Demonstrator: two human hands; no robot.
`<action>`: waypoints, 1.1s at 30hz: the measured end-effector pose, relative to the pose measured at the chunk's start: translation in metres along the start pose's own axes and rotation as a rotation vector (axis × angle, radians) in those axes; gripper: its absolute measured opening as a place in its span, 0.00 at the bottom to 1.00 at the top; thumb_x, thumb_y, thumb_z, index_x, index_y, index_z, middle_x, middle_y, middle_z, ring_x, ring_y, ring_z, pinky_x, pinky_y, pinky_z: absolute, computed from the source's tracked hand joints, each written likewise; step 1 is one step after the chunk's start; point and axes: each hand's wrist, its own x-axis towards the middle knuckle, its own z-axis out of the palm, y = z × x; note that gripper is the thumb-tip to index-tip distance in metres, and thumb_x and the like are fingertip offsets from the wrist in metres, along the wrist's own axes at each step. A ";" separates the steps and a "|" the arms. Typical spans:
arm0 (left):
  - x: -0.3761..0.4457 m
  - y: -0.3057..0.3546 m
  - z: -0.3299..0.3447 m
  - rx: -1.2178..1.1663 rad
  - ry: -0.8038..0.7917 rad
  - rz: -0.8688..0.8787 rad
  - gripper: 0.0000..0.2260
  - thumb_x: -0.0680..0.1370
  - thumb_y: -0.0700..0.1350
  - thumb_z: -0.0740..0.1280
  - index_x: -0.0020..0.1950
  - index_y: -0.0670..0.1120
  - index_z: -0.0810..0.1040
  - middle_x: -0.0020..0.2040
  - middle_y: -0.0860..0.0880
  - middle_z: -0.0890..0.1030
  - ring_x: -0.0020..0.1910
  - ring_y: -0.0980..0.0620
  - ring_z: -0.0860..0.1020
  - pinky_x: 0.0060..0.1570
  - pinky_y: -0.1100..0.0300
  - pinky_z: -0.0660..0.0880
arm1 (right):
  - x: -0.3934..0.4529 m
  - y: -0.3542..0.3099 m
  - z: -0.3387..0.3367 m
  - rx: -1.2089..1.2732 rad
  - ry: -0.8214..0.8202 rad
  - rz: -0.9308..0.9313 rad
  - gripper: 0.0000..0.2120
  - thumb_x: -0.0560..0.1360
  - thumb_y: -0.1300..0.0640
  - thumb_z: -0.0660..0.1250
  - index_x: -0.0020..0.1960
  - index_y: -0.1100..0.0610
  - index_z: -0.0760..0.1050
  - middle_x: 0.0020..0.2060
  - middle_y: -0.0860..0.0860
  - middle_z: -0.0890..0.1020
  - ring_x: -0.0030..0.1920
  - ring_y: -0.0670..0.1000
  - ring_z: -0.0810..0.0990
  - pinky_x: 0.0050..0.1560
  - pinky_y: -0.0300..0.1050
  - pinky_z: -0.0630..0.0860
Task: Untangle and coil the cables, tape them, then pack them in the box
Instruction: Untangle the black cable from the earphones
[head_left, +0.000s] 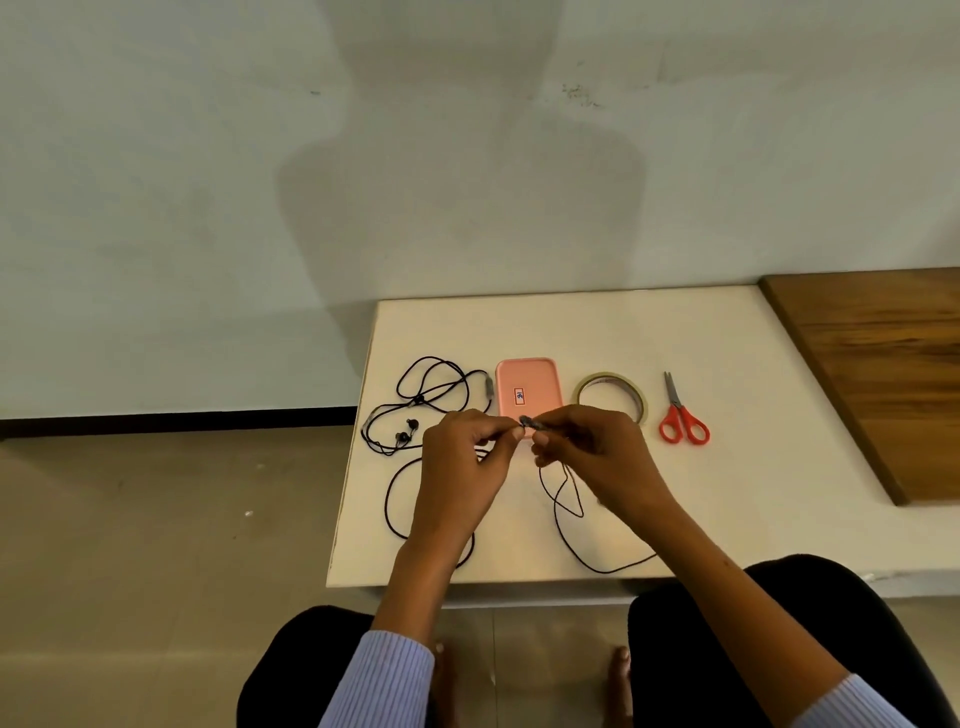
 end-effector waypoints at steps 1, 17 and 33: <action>0.000 -0.001 -0.001 0.016 -0.001 0.002 0.04 0.74 0.41 0.71 0.47 0.46 0.85 0.41 0.51 0.83 0.41 0.63 0.76 0.41 0.77 0.69 | 0.001 -0.001 -0.003 0.012 0.021 0.000 0.05 0.72 0.60 0.70 0.48 0.53 0.81 0.36 0.47 0.84 0.35 0.43 0.83 0.41 0.32 0.77; -0.001 -0.004 0.001 -0.129 -0.043 0.043 0.06 0.74 0.41 0.70 0.50 0.46 0.84 0.43 0.54 0.82 0.46 0.60 0.79 0.41 0.73 0.73 | 0.007 0.008 -0.011 -0.101 -0.014 -0.058 0.04 0.71 0.54 0.72 0.42 0.45 0.81 0.34 0.39 0.82 0.39 0.43 0.80 0.40 0.36 0.76; 0.008 0.054 -0.038 -0.034 -0.069 0.097 0.06 0.74 0.39 0.70 0.48 0.46 0.85 0.38 0.58 0.79 0.40 0.64 0.77 0.40 0.73 0.71 | -0.015 -0.050 -0.057 -0.145 -0.034 -0.125 0.06 0.68 0.60 0.75 0.45 0.56 0.85 0.38 0.47 0.85 0.40 0.41 0.82 0.44 0.29 0.74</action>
